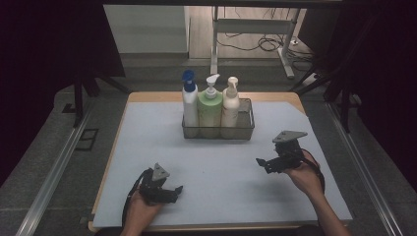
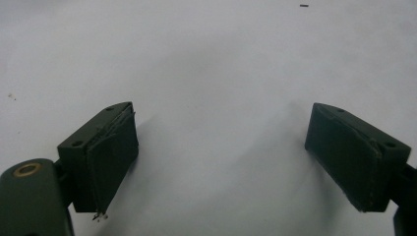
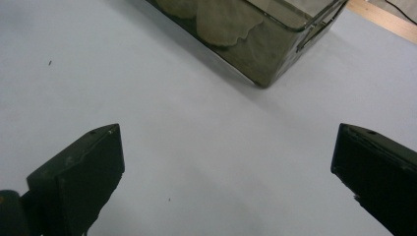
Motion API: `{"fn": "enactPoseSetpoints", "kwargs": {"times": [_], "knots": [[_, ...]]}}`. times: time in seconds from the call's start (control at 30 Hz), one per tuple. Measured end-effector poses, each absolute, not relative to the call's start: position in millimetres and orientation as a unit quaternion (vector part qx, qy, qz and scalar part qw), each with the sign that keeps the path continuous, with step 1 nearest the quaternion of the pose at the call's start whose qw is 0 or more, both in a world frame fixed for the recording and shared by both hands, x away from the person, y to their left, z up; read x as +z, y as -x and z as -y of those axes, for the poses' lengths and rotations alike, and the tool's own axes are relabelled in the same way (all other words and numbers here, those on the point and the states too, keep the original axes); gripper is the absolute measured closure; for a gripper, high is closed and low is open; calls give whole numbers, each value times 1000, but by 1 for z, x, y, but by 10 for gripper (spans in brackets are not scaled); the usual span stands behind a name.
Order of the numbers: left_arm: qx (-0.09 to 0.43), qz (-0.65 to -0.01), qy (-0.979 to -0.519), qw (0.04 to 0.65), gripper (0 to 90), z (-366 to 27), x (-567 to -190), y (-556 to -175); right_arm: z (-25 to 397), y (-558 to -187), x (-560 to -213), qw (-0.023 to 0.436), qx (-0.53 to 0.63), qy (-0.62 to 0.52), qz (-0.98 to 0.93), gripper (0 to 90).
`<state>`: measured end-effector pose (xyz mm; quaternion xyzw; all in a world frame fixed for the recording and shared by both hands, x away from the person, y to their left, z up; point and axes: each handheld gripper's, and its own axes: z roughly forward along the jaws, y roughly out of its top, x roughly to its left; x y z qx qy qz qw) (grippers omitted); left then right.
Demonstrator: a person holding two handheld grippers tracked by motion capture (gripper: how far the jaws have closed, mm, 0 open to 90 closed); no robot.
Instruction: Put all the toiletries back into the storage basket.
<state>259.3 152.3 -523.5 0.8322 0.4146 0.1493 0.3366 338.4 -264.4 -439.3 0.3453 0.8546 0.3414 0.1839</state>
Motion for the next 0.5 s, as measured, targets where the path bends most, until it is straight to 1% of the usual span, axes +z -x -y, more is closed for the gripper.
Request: {"fn": "enactPoseSetpoints", "kwargs": {"times": [0.23, 0.5], "knots": [[150, -415, -832, 336, 123, -152, -523, -259, 278, -326, -444, 184, 342, -354, -851, 0], [150, -415, -832, 336, 123, -152, -523, -259, 291, -315, -461, 187, 341, -367, -845, 0]]}}
